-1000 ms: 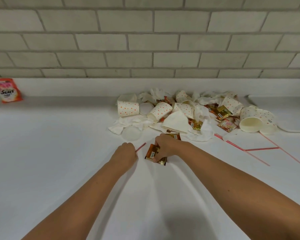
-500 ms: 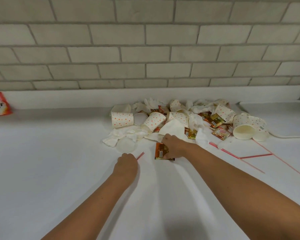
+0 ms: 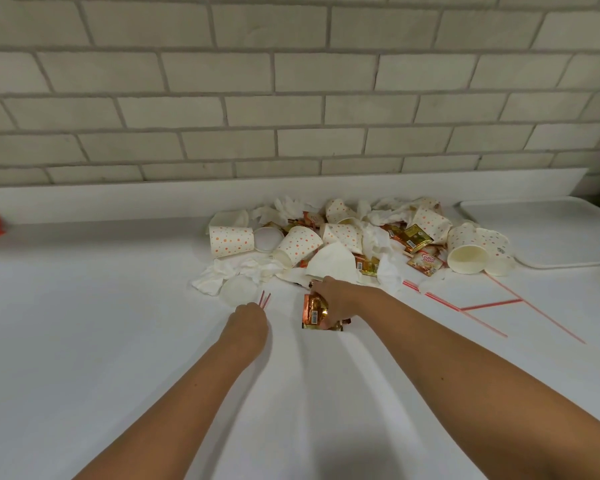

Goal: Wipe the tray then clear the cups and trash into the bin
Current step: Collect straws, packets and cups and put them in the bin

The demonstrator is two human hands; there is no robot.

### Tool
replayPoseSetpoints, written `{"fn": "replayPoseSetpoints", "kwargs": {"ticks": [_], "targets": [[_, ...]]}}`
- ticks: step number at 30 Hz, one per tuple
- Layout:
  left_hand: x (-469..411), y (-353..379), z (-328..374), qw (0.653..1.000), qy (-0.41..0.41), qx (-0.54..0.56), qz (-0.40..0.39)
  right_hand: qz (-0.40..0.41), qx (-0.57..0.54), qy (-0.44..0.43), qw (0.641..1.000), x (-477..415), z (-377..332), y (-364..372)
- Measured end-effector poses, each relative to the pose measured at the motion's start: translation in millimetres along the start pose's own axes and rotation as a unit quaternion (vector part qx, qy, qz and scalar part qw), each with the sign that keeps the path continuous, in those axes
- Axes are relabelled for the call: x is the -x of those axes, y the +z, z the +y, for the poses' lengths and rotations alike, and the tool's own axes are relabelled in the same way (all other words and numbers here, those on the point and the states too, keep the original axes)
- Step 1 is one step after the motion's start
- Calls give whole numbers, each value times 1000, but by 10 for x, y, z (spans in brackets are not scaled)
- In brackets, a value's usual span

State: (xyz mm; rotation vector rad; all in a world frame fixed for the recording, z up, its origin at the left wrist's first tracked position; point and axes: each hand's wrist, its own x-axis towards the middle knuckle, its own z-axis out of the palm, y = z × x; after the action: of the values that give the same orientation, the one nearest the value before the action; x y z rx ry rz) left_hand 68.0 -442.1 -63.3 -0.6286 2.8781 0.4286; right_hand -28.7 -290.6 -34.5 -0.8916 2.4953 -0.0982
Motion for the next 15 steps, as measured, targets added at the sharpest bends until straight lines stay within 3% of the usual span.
{"fn": "replayPoseSetpoints", "kwargs": {"ticks": [5,15], "targets": [[18,-12,44,999,-7,37,-23,32,43,26,998,88,33,37],[203,-37,366,998,31,44,-35,29,-25,43,998,343,192,172]]}}
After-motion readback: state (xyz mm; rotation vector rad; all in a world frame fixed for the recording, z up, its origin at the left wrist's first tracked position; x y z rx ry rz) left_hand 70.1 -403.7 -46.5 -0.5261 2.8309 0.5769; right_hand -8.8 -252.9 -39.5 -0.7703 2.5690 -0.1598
